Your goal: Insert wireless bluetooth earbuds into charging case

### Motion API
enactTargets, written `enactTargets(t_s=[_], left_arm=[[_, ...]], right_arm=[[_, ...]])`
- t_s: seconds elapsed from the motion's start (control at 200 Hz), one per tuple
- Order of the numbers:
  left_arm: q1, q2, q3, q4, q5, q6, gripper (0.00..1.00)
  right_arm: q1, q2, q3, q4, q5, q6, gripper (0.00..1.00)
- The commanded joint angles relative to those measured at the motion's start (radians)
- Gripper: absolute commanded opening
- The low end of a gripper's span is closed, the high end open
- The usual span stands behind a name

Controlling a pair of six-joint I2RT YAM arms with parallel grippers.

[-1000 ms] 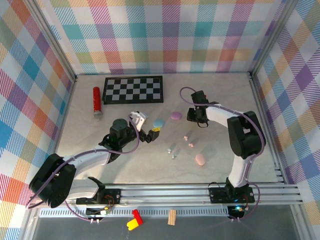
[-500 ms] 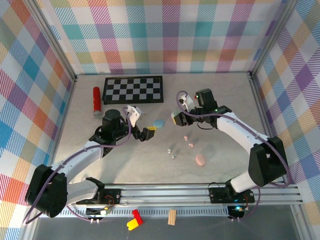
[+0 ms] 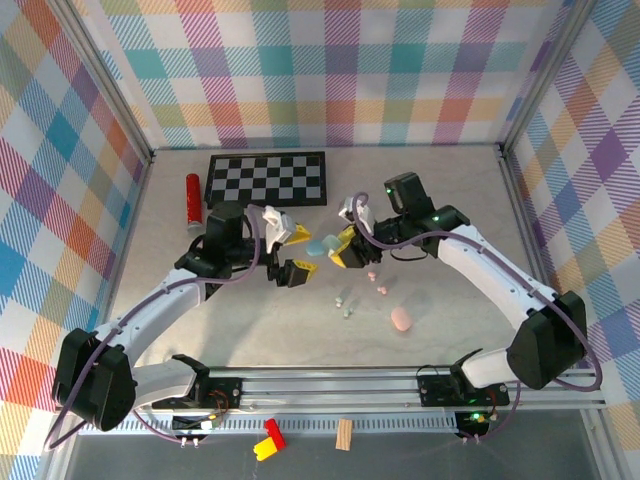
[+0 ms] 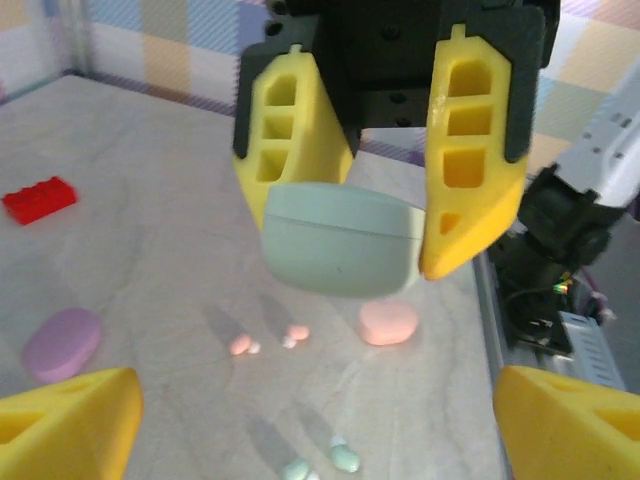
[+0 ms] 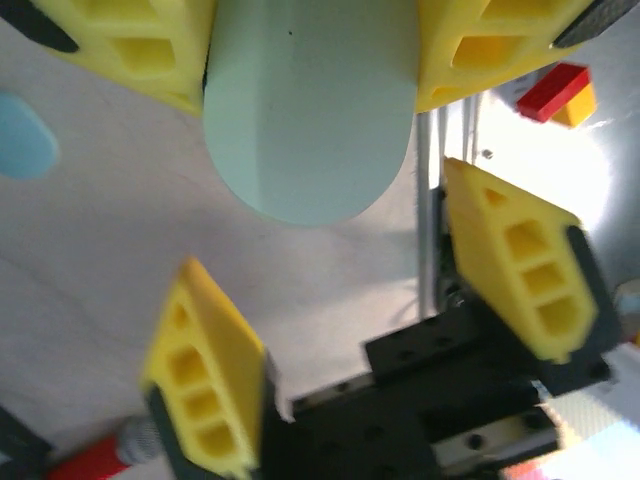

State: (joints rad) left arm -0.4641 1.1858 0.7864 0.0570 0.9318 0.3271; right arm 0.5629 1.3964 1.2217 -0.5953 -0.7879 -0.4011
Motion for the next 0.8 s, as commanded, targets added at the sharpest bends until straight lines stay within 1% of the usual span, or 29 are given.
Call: enactTargets(t_s=[0.0, 0.185, 0.325, 0.415, 0.55, 0.795], left_arm=[[-0.041, -0.023, 0.024, -0.065, 0.099, 0.098, 0.86], [-0.073, -0.022, 0.04, -0.119, 0.151, 0.137, 0.8], [-0.08, -0.032, 0.037, -0.122, 0.163, 0.141, 0.7], [-0.08, -0.04, 0.032, -0.097, 0.147, 0.121, 0.65], [-0.08, -0.045, 0.02, -0.031, 0.153, 0.067, 0.61], [-0.08, -0.029, 0.025, 0.004, 0.156, 0.015, 0.55]], right_arm=[[0.039, 0.001, 0.074, -0.121, -0.081, -0.133, 0.27], [0.085, 0.041, 0.146, -0.196, -0.081, -0.193, 0.25], [0.097, 0.068, 0.177, -0.238, -0.079, -0.223, 0.25], [0.1, 0.072, 0.177, -0.25, -0.077, -0.232, 0.25], [0.104, 0.072, 0.168, -0.259, -0.076, -0.243, 0.25], [0.106, 0.085, 0.162, -0.239, -0.04, -0.232, 0.24]])
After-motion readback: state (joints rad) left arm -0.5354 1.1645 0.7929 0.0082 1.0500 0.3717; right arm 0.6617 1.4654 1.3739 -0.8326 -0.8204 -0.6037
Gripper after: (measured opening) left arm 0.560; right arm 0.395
